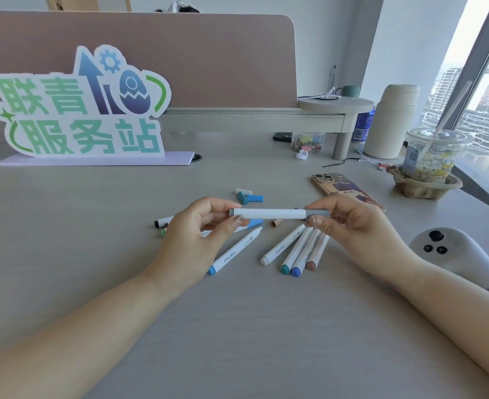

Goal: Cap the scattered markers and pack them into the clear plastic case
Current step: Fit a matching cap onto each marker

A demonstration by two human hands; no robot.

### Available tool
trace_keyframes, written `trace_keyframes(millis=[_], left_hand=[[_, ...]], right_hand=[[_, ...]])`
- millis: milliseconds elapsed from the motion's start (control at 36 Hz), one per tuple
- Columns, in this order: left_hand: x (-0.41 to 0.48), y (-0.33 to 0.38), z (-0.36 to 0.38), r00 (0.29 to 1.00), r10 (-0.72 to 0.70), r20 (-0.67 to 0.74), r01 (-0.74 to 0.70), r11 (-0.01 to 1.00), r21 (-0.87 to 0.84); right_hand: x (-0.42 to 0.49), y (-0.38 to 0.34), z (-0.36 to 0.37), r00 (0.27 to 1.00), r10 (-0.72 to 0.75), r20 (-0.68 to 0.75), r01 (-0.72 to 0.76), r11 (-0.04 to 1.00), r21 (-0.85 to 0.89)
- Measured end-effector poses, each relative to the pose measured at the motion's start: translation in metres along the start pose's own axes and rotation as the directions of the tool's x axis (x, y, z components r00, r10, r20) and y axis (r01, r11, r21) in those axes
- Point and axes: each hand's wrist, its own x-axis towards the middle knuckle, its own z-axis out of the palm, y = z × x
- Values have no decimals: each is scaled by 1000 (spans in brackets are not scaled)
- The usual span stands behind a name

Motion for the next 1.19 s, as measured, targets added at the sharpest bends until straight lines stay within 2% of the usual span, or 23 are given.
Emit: trace_keyframes(millis=[500,694,972,1139,1194], left_hand=[[0,-2,-2,999,13,-31,-11,997,74],[0,-4,-2,996,85,7,-85,987,136],[1,-2,-7,987,154,39,-158,966,205],[1,-15,-2,971,236,47,-230,858,459],[1,-19,-2,968,243,56,-235,811,536]], right_hand=[[-3,0,2,1000,-5,4,5,998,66],[-1,-2,1,999,-31,7,31,999,18],[-2,-1,6,999,-39,3,39,998,41],[11,10,3,988,77,-133,-89,992,-86],[12,16,-1,970,137,-201,-152,987,-59]])
